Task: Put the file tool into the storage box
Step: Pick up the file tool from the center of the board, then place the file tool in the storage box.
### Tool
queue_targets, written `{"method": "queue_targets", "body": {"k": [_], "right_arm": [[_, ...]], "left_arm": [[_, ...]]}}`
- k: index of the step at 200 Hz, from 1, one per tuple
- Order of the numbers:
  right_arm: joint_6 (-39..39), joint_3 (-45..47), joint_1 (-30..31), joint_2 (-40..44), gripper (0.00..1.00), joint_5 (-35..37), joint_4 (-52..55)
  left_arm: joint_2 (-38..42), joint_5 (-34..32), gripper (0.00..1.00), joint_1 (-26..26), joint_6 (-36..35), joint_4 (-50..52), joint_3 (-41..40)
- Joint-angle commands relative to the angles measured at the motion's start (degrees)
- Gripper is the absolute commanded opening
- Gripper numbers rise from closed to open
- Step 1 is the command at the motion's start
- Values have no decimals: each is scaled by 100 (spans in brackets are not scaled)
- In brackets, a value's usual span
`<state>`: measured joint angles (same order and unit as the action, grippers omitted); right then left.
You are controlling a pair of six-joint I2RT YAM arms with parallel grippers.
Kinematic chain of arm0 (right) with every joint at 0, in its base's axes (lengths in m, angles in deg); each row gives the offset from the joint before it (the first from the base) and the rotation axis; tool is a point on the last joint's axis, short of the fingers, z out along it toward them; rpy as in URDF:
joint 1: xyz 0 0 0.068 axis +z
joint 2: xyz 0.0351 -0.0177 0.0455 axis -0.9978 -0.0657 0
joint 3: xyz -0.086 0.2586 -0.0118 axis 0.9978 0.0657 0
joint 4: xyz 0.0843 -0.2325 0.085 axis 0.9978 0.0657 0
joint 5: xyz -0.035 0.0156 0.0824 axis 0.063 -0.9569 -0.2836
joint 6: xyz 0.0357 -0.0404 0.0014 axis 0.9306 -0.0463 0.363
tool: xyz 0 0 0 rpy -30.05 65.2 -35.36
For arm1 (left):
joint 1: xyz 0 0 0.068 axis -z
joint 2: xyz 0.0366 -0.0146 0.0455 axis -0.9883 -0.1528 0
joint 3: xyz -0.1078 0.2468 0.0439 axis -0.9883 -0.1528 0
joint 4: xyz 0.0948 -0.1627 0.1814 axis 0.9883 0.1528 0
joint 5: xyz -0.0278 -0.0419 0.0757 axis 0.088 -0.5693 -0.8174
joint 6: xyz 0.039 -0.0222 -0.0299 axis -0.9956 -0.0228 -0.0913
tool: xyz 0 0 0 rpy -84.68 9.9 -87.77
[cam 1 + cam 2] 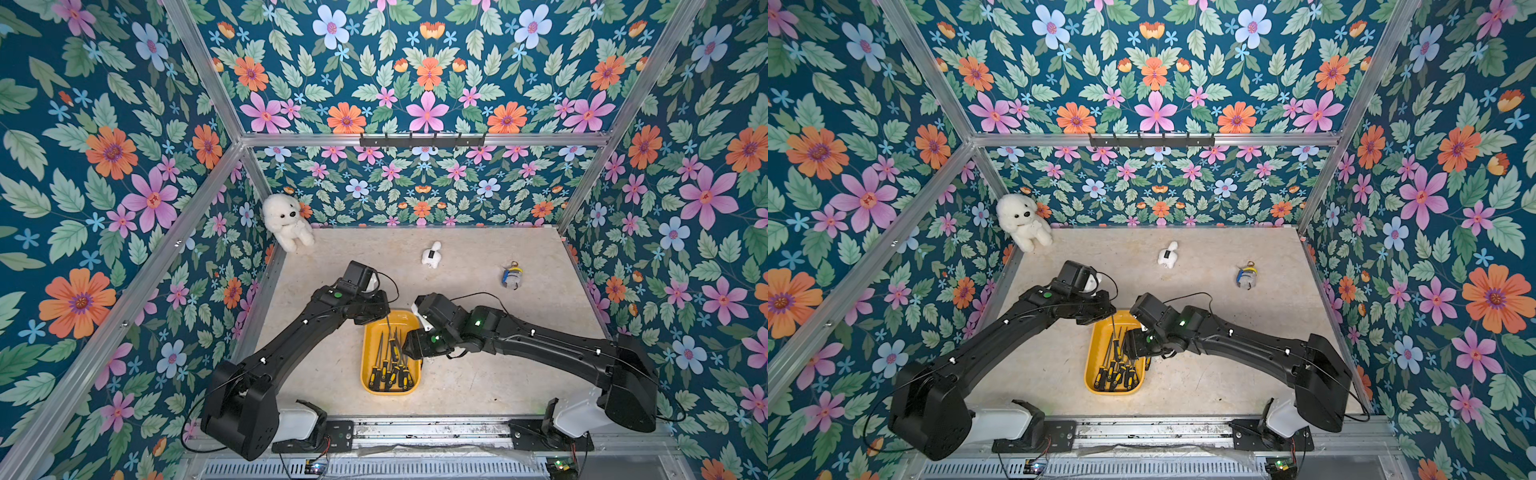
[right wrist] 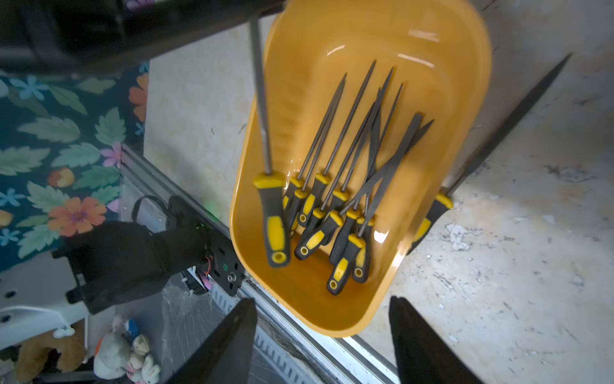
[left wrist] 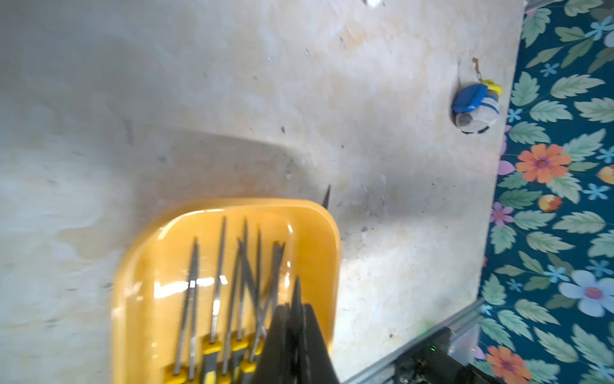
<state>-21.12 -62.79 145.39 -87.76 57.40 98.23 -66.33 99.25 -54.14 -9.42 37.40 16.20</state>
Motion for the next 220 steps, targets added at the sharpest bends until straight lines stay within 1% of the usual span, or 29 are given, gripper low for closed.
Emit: {"method": "queue_targets", "body": {"k": [1, 22, 45, 79, 118, 147, 168, 180, 187, 213, 220], "right_arm": [[292, 267, -352, 277, 70, 10, 28], [413, 578, -671, 466, 70, -110, 2], [489, 754, -838, 381, 69, -165, 186], [694, 949, -874, 81, 68, -230, 266], [1061, 1139, -878, -342, 63, -369, 5], [1083, 999, -830, -678, 59, -512, -169], [1083, 836, -768, -881, 58, -547, -191], [1080, 773, -731, -924, 58, -568, -203], [1074, 749, -706, -1164, 58, -589, -225], [1071, 700, -652, -1343, 57, -617, -241], [1072, 691, -638, -1382, 56, -625, -250]], "left_arm": [[62, -518, 0, -114, -771, 811, -53], [58, -566, 0, -116, -779, 626, -326], [-29, -566, 0, -107, -775, 437, -583], [-85, -475, 0, -97, -699, 184, -832], [-190, -330, 0, -62, -504, -221, -1175], [-224, -267, 0, -27, -463, -369, -1370], [-239, -194, 12, -26, -452, -431, -1476], [-235, -213, 15, -26, -452, -421, -1506], [-227, -213, 17, -26, -452, -411, -1530], [-171, -186, 25, -26, -444, -412, -1596], [-154, -198, 26, -26, -439, -388, -1596]]}}
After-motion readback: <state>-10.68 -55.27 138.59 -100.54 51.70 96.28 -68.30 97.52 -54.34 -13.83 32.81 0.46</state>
